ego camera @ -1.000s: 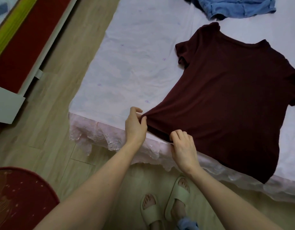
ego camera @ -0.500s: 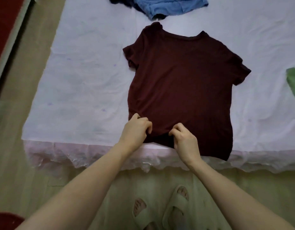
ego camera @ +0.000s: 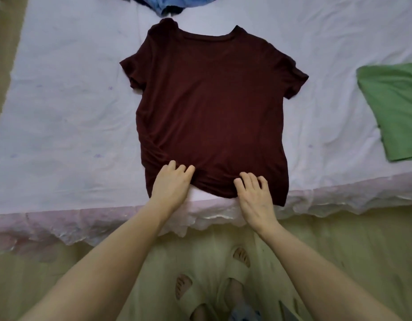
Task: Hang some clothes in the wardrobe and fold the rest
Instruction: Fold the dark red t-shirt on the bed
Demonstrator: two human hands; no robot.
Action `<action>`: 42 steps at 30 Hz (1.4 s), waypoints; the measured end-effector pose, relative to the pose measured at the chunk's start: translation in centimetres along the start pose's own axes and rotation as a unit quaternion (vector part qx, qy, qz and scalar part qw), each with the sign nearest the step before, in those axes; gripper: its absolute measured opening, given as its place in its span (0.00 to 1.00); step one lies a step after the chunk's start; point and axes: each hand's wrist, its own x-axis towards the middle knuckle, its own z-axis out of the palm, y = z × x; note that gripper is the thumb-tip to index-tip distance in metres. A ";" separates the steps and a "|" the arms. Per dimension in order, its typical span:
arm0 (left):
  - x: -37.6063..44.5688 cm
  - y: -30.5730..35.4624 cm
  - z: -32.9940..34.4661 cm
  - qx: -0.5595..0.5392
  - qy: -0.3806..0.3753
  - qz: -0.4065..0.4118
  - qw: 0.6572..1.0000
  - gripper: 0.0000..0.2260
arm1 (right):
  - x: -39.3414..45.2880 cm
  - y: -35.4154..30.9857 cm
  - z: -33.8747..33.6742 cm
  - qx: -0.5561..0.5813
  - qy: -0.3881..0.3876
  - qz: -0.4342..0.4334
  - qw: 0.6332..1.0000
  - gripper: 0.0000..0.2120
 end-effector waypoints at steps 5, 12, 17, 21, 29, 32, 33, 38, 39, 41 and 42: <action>1.2 2.1 -1.3 0.021 -0.094 -0.083 0.992 0.14 | -2.8 2.5 -1.7 0.180 0.030 0.165 0.969 0.36; 3.2 4.9 -2.1 0.065 -0.165 -0.083 0.981 0.14 | -3.9 4.8 -2.7 0.442 -0.079 0.485 0.751 0.21; 3.6 5.1 -2.8 0.072 -0.201 -0.094 0.972 0.11 | -2.9 5.9 -2.9 0.393 -0.055 0.442 0.805 0.11; 3.3 4.8 -2.9 0.068 -0.201 -0.099 0.972 0.12 | -2.5 6.6 -4.2 0.444 0.015 0.445 0.777 0.04; 2.1 4.3 -7.3 0.054 -0.216 -0.104 0.969 0.12 | -2.5 8.3 -9.4 0.388 0.040 0.413 0.823 0.18; 2.4 3.7 -11.9 0.042 -0.210 -0.117 0.970 0.12 | -2.3 9.8 -13.3 0.367 0.038 0.428 0.825 0.15; 2.3 3.6 -13.2 0.042 -0.209 -0.119 0.970 0.13 | -2.4 10.3 -14.4 0.359 0.038 0.439 0.823 0.14; 3.2 1.7 -23.1 0.061 -0.172 -0.113 0.977 0.13 | -0.1 11.6 -23.5 0.386 0.076 0.455 0.799 0.13; 3.5 1.5 -24.8 0.069 -0.163 -0.101 0.979 0.13 | 0.3 11.6 -25.1 0.398 0.075 0.443 0.800 0.13; 4.4 0.3 -30.2 0.083 -0.132 -0.093 0.983 0.13 | 2.1 11.4 -29.9 0.407 0.088 0.403 0.815 0.14; 5.1 -0.7 -32.8 0.100 -0.109 -0.090 0.985 0.13 | 3.3 11.5 -32.2 0.391 0.104 0.387 0.828 0.13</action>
